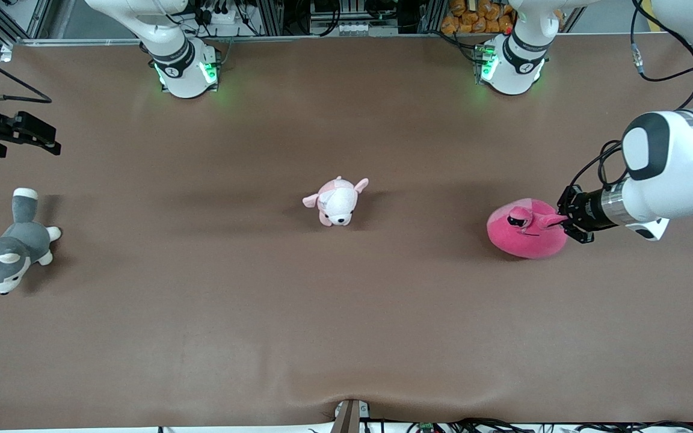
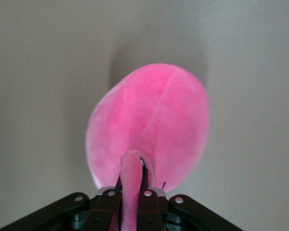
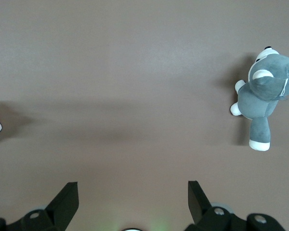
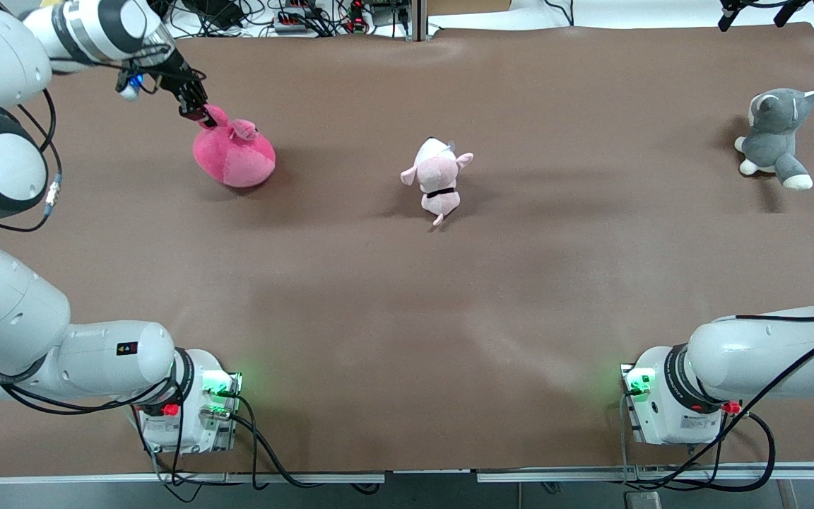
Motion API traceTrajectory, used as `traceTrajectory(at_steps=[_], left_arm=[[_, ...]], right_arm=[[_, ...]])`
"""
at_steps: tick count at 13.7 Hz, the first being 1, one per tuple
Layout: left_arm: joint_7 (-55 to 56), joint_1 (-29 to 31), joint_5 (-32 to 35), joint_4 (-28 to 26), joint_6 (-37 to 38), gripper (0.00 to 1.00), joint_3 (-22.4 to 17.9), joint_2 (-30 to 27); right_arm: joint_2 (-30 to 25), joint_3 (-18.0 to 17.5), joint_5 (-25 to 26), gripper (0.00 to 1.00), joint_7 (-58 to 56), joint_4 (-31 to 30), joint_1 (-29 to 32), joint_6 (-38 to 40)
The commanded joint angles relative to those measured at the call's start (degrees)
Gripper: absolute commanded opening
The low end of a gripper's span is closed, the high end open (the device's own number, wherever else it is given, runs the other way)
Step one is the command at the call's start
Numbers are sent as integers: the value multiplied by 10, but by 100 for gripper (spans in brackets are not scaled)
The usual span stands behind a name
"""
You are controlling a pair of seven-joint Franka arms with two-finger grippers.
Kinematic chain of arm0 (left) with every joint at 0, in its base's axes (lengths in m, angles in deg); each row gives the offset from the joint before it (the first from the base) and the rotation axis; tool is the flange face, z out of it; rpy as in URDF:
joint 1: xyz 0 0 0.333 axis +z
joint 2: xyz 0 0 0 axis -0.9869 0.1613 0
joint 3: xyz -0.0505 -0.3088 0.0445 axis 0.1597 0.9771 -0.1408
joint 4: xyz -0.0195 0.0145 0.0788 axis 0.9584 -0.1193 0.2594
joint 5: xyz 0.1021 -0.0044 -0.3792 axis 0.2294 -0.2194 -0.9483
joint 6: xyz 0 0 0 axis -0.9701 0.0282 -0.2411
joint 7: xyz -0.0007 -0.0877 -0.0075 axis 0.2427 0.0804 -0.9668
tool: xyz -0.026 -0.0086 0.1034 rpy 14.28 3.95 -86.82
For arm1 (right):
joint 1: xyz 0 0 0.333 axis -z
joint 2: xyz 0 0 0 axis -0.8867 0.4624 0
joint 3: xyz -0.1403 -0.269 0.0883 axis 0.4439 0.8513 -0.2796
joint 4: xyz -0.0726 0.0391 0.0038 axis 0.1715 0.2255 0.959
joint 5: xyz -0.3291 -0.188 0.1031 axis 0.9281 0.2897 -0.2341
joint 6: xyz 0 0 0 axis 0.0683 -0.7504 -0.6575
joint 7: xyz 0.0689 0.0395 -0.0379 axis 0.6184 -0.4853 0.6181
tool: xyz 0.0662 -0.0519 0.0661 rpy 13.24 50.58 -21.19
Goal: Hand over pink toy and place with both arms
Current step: 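Close the left gripper on the pink plush's tail, then carry the pink plush toward the right gripper while the right gripper approaches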
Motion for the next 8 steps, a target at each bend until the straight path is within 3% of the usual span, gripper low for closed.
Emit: traceTrajectory(at_steps=[1, 5, 8], left_arm=[[-7, -2, -33, 46, 66, 0, 7, -29], [17, -3, -69, 136, 167, 0, 47, -44], [127, -3, -102, 193, 188, 0, 118, -41]], right_arm=[[5, -3, -9, 100, -5, 17, 4, 4], [17, -7, -12, 100, 60, 40, -18, 9], [23, -7, -29, 100, 257, 43, -85, 7]])
